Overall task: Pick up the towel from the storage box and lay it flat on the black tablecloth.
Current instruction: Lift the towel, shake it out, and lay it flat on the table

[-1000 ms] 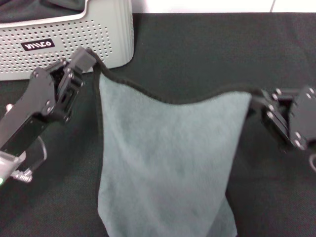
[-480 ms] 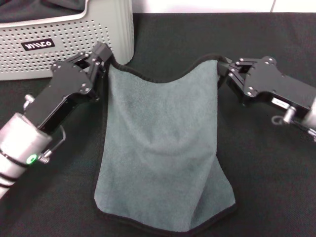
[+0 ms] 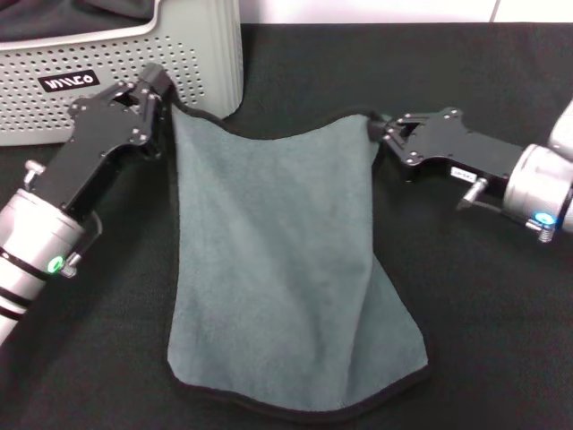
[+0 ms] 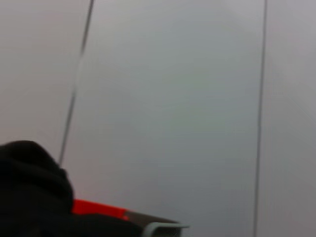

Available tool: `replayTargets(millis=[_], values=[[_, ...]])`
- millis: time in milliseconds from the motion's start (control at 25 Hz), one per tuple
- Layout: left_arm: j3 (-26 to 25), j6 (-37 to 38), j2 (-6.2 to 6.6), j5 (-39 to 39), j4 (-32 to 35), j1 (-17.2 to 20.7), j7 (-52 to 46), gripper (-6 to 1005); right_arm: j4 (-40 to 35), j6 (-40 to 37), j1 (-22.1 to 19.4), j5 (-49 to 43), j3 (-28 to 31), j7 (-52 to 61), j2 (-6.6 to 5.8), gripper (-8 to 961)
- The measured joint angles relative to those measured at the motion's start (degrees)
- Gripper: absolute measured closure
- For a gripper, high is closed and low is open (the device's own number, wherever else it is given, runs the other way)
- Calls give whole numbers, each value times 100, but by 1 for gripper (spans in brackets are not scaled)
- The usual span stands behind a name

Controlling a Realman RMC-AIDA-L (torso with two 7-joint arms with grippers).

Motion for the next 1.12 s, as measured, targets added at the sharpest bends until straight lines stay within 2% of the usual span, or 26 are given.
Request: replayTargets(millis=[360,760,1120], values=[[-12,-17,22,-183,-1,19,425,977,-53,777,398,59,-517,529,-1,918],[-8,-473,11,-218,-1,-47,645,976,-65,1535,643,53,-602,782,-1,915],[-9,-693,-1,-277,-1,-101,1138,977,-11,1680,829,34,-645,816,0,911]])
